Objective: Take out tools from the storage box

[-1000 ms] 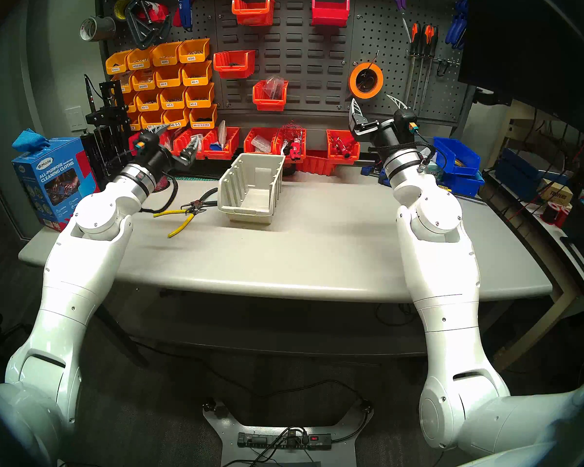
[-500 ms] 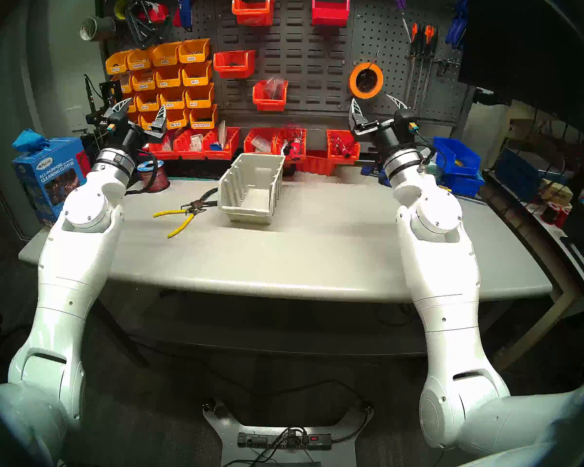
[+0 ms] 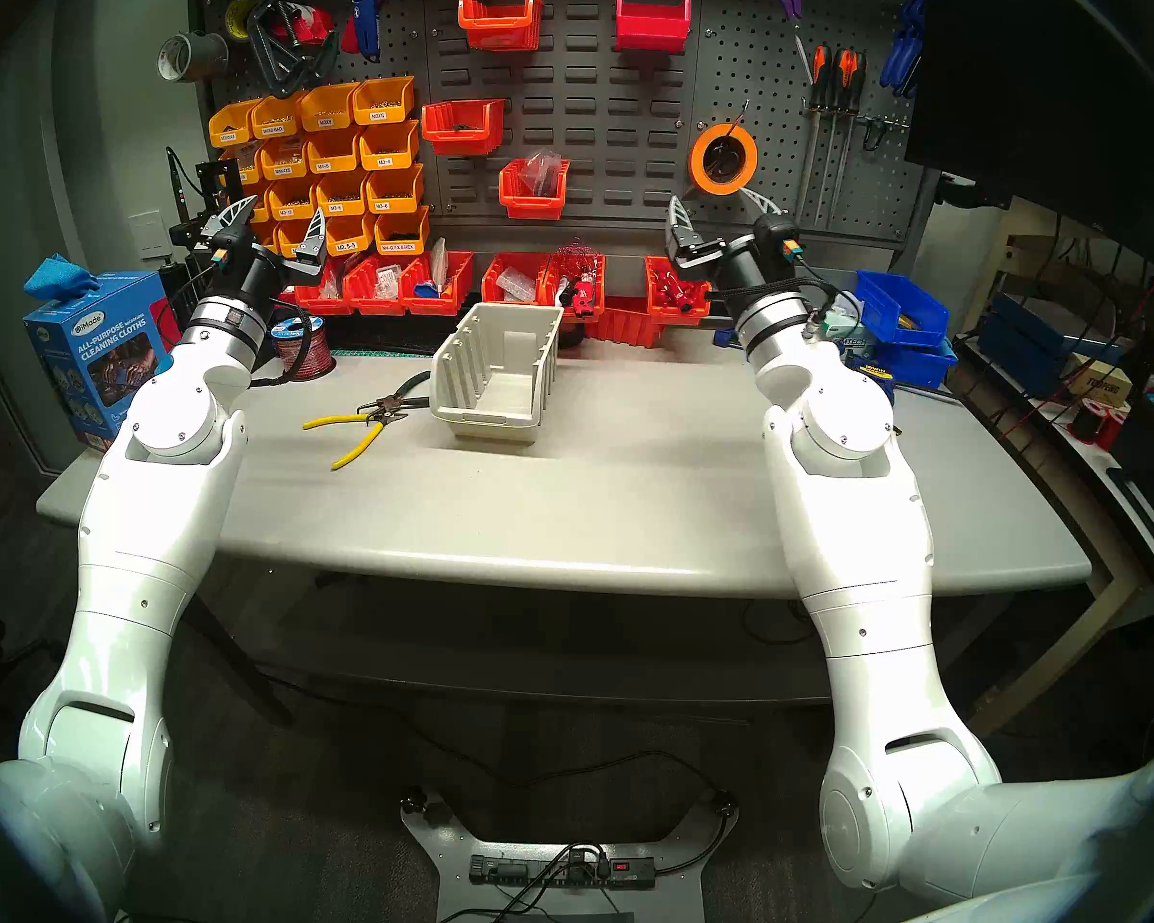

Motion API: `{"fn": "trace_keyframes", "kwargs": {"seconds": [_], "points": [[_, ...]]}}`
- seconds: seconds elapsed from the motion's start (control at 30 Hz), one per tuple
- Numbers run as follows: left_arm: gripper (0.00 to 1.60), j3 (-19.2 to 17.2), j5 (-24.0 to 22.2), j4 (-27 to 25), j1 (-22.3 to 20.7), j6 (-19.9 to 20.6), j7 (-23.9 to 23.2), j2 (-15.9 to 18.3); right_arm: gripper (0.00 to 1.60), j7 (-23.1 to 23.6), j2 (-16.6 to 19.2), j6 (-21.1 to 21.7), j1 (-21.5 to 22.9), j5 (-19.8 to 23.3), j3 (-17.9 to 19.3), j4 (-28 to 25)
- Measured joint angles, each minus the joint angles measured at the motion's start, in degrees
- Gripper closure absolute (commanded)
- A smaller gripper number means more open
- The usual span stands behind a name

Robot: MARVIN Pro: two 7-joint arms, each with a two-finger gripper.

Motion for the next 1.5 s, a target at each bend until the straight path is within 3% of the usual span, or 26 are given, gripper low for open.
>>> {"fn": "trace_keyframes", "kwargs": {"seconds": [0.3, 0.63, 0.93, 1.5], "points": [[0.0, 0.0, 0.1, 0.0, 0.1, 0.0, 0.3, 0.1, 0.0, -1.4, -5.2, 3.8, -1.1, -2.0, -9.1, -0.6], [0.0, 0.0, -0.5, 0.0, 0.1, -0.1, 0.3, 0.3, 0.0, -9.7, -6.9, 14.3, -5.1, -7.7, -16.6, -5.3], [0.0, 0.0, -0.9, 0.0, 0.1, -0.2, -0.1, 0.4, 0.0, -15.7, -6.9, 20.3, -7.7, -10.9, -19.6, -6.9], [0.0, 0.1, -1.1, 0.0, 0.1, -0.2, -0.3, 0.5, 0.0, -20.6, -7.1, 22.1, -8.4, -13.2, -22.0, -4.0]]}}
